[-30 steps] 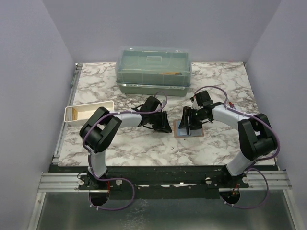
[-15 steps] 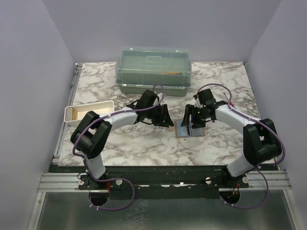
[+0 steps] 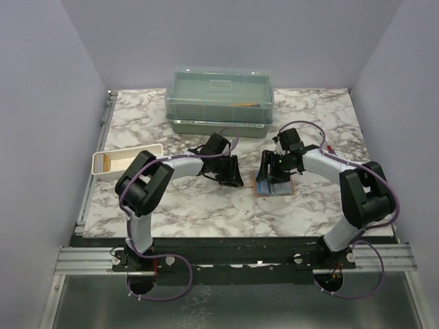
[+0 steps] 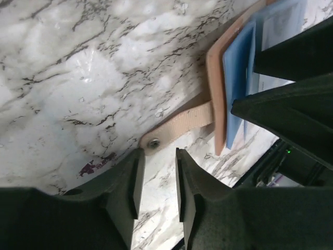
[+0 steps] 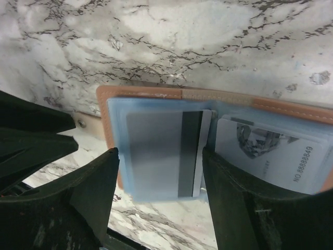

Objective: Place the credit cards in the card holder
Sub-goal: Insert the credit card into the card holder.

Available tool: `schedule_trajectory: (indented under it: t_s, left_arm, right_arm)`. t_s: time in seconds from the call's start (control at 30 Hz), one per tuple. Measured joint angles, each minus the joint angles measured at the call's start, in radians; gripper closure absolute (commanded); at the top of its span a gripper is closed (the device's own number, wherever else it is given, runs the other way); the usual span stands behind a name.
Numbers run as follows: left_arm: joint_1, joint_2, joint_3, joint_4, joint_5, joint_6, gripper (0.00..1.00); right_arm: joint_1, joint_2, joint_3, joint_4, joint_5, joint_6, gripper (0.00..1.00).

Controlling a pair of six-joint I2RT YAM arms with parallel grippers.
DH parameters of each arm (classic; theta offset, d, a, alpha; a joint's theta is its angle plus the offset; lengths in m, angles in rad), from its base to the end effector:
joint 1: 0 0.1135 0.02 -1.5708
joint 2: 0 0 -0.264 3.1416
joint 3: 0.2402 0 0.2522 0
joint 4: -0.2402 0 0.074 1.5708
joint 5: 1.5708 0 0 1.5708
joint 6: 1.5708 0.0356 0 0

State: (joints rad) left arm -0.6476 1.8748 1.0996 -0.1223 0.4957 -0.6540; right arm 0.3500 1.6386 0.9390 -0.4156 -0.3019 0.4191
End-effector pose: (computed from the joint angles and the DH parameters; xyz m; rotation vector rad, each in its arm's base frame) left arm 0.2942 -0.2438 0.1545 0.2290 2.6830 -1.1087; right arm 0.2889 0.1167 0.1681 -0.0019 2.7655 0.6300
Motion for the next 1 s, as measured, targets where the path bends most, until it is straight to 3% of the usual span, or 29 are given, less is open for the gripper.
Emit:
schedule_trajectory:
  t_s: [0.3, 0.57, 0.67, 0.8, 0.9, 1.0]
  left_arm:
    - [0.003, 0.029, -0.006, 0.003, -0.011, -0.011, 0.65]
    - [0.005, 0.002, -0.022, -0.007, -0.016, -0.006, 0.58]
    - [0.013, -0.027, -0.028, -0.04, -0.016, 0.007, 0.56]
    - [0.024, -0.081, -0.031, -0.082, -0.01, 0.028, 0.55]
    - [0.028, -0.1, -0.027, -0.093, 0.019, 0.034, 0.54]
    - [0.016, -0.1, -0.014, -0.102, 0.035, 0.035, 0.54]
  right_arm:
    - [0.034, -0.011, -0.006, 0.058, -0.055, 0.055, 0.31]
    - [0.024, -0.116, 0.006, 0.038, -0.059, 0.062, 0.29]
    - [-0.03, -0.137, 0.005, -0.013, 0.037, 0.06, 0.28]
    - [-0.191, -0.168, -0.043, -0.021, 0.124, 0.067, 0.28]
    - [-0.314, -0.188, -0.111, -0.011, 0.14, 0.087, 0.29]
    - [-0.348, -0.183, -0.157, -0.003, 0.132, 0.105, 0.3]
